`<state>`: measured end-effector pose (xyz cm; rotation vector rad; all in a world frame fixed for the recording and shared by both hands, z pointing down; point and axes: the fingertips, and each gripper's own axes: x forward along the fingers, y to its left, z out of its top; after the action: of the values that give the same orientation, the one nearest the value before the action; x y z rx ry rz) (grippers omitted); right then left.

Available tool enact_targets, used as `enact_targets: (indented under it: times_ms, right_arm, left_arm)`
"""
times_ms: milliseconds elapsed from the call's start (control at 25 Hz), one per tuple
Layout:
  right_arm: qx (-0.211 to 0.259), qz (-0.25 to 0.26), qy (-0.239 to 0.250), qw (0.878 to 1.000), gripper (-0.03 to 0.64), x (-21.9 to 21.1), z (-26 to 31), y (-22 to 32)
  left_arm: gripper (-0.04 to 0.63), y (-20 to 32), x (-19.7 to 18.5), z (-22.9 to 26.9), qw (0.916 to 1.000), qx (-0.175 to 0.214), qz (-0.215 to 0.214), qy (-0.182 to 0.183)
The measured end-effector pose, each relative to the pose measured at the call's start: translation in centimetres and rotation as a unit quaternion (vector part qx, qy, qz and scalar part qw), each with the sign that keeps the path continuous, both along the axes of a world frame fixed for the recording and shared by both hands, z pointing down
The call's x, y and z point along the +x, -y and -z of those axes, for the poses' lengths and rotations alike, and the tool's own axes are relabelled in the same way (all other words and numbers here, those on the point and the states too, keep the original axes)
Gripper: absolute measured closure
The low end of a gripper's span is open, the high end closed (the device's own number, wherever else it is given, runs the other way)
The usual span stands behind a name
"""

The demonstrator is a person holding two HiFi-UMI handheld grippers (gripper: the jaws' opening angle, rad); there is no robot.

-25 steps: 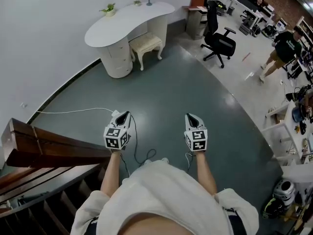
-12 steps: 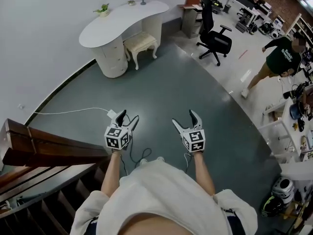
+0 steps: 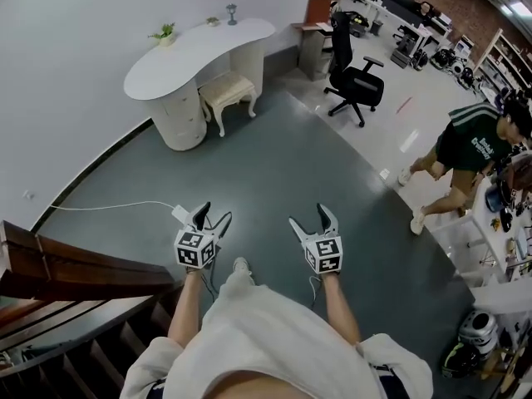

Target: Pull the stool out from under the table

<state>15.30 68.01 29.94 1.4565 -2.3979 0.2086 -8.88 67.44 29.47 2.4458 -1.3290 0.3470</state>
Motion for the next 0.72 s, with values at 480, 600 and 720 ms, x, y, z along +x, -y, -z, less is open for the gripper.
enact_targets:
  times_ms: [480,600,720]
  right_arm:
    - [-0.004,-0.007,-0.017,1.000,0.258,0.3,-1.7,10.2]
    - [-0.003,-0.008,-0.024,1.000,0.261,-0.2,-2.3,14.8]
    - [-0.008,-0.011,-0.033,0.999,0.268,-0.6,-2.1,19.7]
  left_arm:
    - [0.321,10.6,-0.1,-1.4,1.0000,0.005,-0.002,-0.004]
    - [0.322,15.4,-1.0,-2.2,1.0000,0.005,0.000,-0.008]
    - [0.322,20.6,-1.4,-2.2,0.9999,0.006,-0.003,-0.011]
